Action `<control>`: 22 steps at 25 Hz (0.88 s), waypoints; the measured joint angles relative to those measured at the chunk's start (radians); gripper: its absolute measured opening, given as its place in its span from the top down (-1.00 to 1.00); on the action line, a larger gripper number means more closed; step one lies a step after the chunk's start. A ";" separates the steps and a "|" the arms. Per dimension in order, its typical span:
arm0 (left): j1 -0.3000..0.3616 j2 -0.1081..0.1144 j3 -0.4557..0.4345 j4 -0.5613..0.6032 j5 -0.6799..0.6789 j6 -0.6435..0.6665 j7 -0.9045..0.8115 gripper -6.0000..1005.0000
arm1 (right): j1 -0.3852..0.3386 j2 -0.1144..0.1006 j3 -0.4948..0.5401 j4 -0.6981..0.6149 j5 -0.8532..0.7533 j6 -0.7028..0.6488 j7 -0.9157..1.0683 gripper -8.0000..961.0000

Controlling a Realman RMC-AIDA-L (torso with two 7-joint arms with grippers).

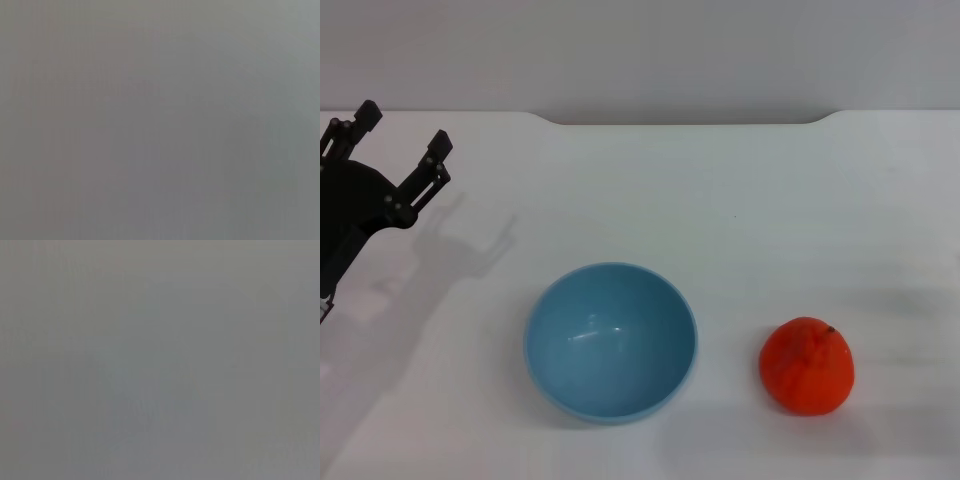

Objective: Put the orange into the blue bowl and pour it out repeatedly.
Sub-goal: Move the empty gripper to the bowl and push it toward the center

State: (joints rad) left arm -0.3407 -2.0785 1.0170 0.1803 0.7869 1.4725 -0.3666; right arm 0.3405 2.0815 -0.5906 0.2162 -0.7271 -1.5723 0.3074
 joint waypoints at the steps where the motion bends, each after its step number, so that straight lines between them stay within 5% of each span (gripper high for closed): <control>1: 0.000 0.000 0.000 0.000 0.000 0.000 0.000 -0.60 | 0.000 0.000 0.000 0.000 0.000 0.000 0.000 -0.21; 12: -0.005 0.000 0.001 0.000 0.000 0.001 -0.050 -0.61 | 0.000 0.000 0.000 0.000 0.000 0.000 0.001 -0.20; 18: -0.045 0.005 0.015 0.097 0.003 -0.046 -0.338 -0.60 | 0.005 0.000 0.000 0.000 0.000 0.000 0.001 -0.19; 22: -0.072 0.021 0.129 0.308 0.094 -0.216 -0.632 -0.60 | 0.010 0.000 -0.005 0.000 0.000 0.000 0.001 -0.18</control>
State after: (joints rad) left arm -0.4122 -2.0573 1.1463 0.4888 0.8809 1.2566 -0.9987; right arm 0.3506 2.0815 -0.5959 0.2163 -0.7270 -1.5722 0.3084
